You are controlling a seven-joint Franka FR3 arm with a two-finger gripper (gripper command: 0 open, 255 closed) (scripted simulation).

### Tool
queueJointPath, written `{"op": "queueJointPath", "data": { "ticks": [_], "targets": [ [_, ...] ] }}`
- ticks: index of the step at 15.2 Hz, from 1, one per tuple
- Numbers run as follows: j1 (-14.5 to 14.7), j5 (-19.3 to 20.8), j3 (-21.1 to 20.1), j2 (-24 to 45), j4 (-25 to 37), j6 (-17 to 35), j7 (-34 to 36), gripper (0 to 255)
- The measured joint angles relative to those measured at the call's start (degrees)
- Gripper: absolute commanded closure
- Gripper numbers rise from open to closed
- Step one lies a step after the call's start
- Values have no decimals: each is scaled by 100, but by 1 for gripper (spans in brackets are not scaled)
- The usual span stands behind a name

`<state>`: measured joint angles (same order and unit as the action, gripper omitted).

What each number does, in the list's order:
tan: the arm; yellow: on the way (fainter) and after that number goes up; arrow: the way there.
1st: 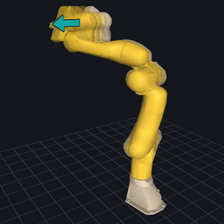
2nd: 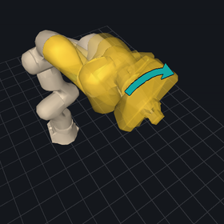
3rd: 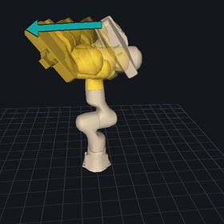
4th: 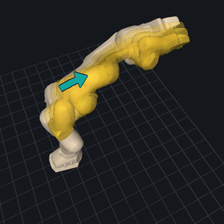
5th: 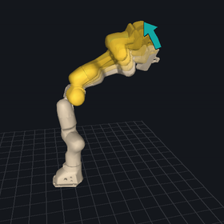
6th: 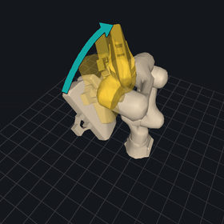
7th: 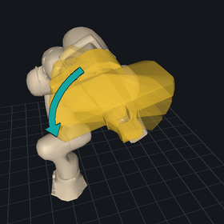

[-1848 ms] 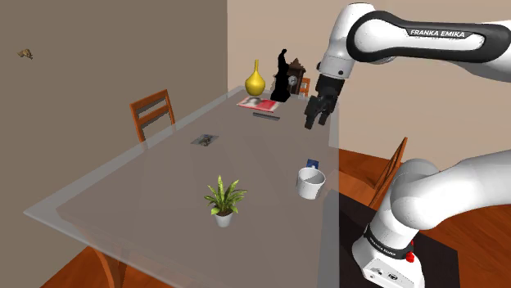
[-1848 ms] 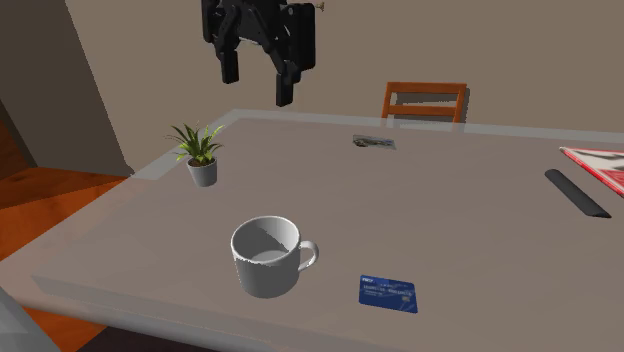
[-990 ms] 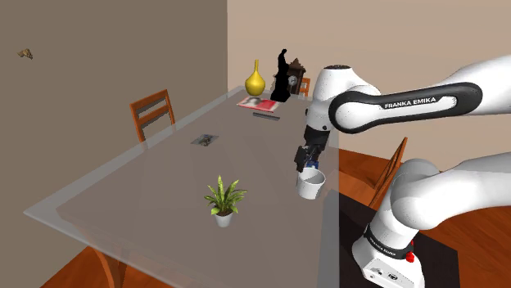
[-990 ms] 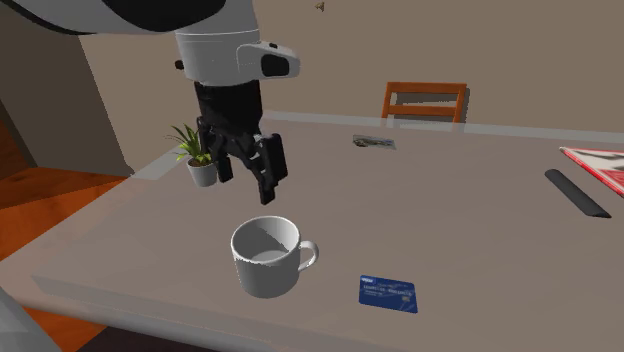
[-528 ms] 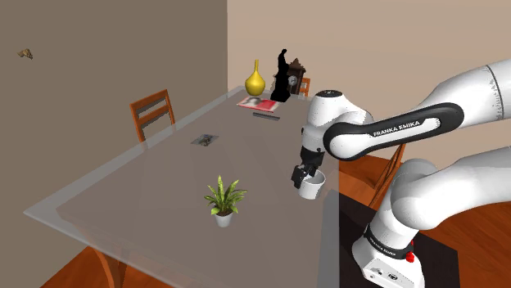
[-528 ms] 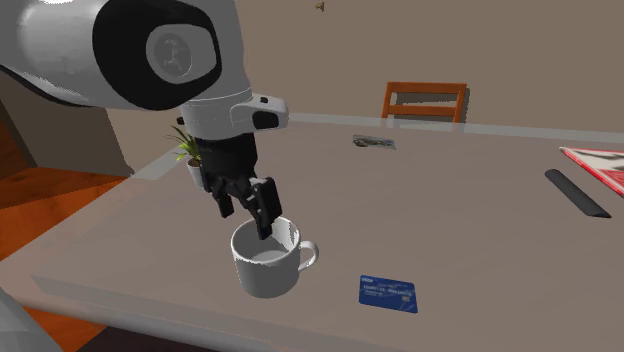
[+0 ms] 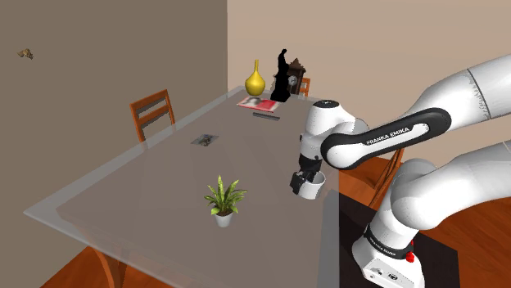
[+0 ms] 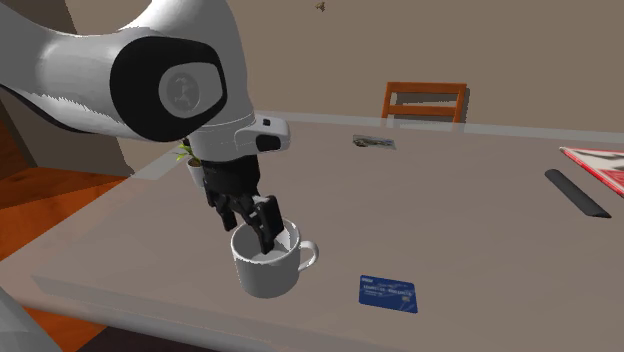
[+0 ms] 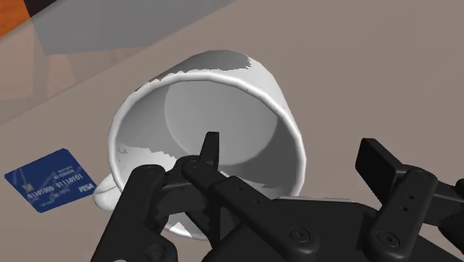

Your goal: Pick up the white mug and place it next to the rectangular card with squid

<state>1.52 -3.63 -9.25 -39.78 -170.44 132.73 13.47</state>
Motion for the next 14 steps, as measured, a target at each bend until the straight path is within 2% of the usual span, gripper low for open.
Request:
{"op": "queueJointPath", "data": {
  "ticks": [3,4,14],
  "targets": [
    [0,0,-1,5,-4,10,0,0],
    [0,0,-1,5,-4,10,0,255],
    [0,0,-1,5,-2,11,1,255]
  ]
}}
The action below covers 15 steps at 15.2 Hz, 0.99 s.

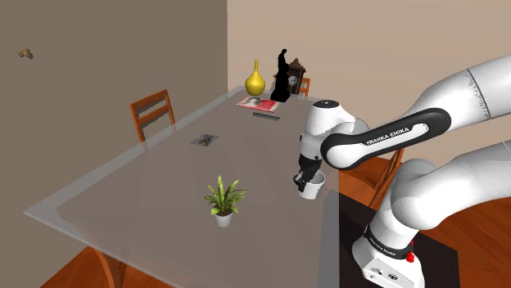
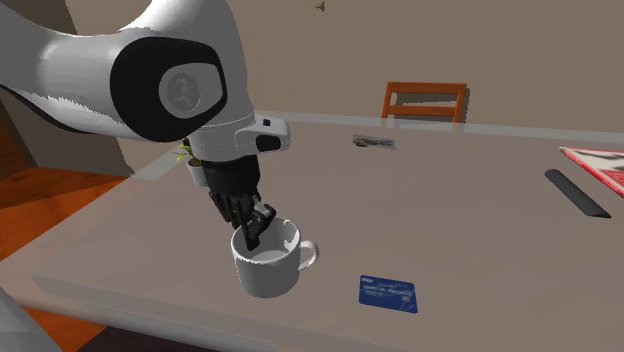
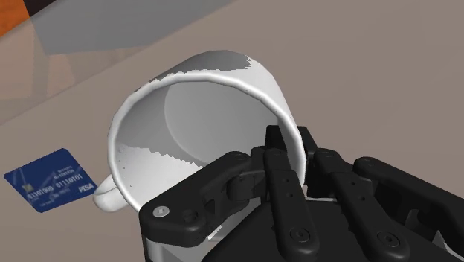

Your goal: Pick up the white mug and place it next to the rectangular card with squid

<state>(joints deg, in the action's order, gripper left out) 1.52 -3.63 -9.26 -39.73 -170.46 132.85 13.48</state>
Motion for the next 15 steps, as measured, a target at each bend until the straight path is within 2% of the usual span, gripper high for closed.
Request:
{"op": "queueJointPath", "data": {
  "ticks": [15],
  "targets": [
    [-11,66,133,-725,726,-1447,-76,255]
  ]
}}
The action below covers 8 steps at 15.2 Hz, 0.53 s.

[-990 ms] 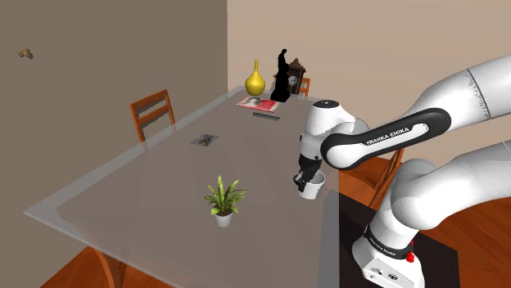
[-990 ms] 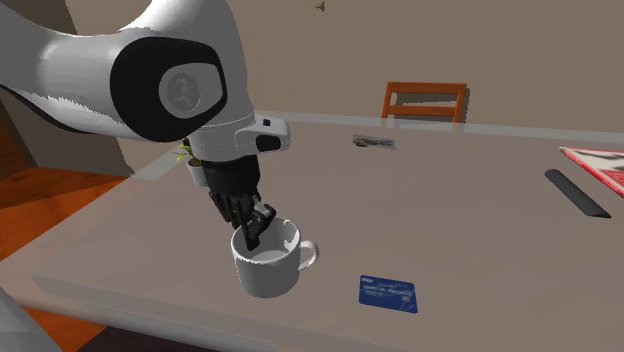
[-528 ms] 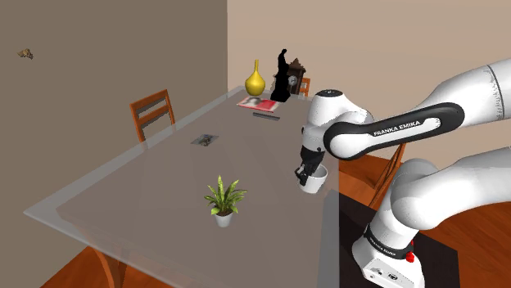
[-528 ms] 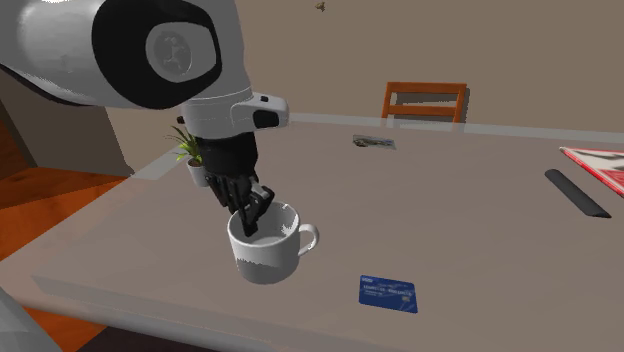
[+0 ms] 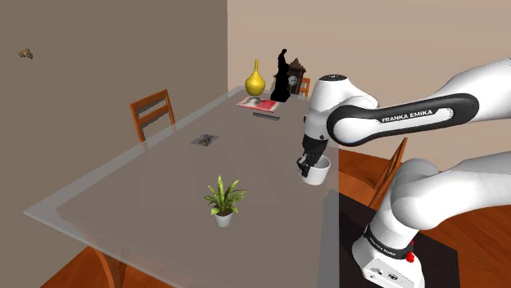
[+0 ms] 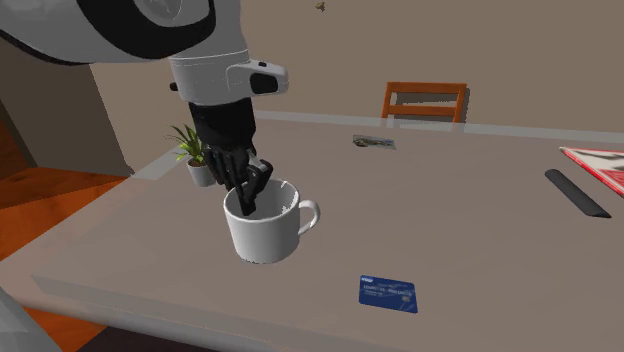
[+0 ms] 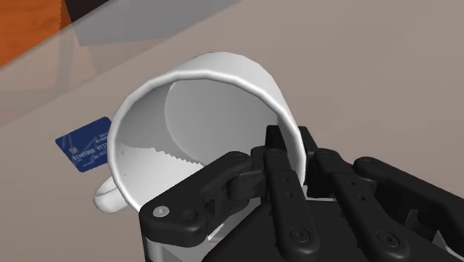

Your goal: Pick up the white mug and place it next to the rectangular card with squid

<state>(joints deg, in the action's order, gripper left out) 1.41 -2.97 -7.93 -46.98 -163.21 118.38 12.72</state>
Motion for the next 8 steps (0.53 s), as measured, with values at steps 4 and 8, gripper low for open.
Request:
{"op": "queueJointPath", "data": {
  "ticks": [4,8],
  "targets": [
    [5,10,18,-141,261,-401,1,255],
    [-6,33,50,-232,523,-754,-16,255]
  ]
}}
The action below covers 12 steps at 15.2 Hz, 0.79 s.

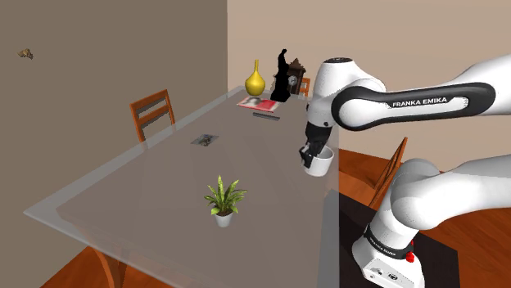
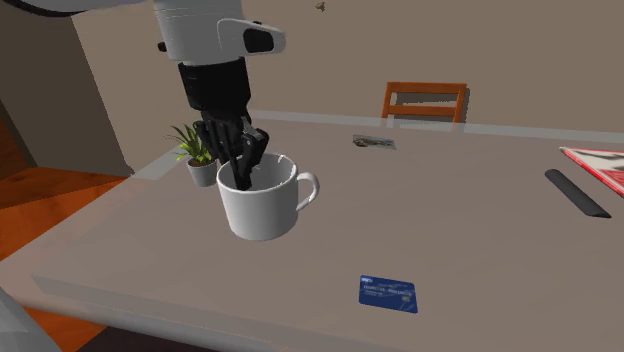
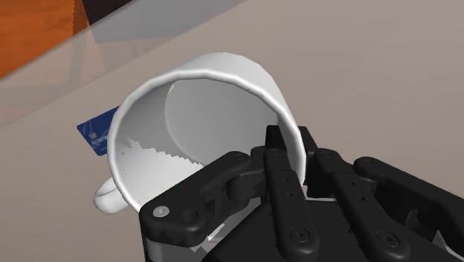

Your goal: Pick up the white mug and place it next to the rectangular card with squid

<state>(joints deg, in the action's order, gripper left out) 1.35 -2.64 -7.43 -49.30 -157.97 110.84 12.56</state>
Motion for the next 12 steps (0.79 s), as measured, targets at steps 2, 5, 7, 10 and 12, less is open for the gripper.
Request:
{"op": "queueJointPath", "data": {
  "ticks": [2,5,7,10,12],
  "targets": [
    [-7,12,15,-21,144,-164,-9,255],
    [-28,40,47,-17,371,-388,-34,255],
    [-43,51,50,81,488,-408,-38,255],
    [-151,131,81,779,935,-152,-93,255],
    [-223,191,100,1307,1310,-1,-128,255]
  ]
}}
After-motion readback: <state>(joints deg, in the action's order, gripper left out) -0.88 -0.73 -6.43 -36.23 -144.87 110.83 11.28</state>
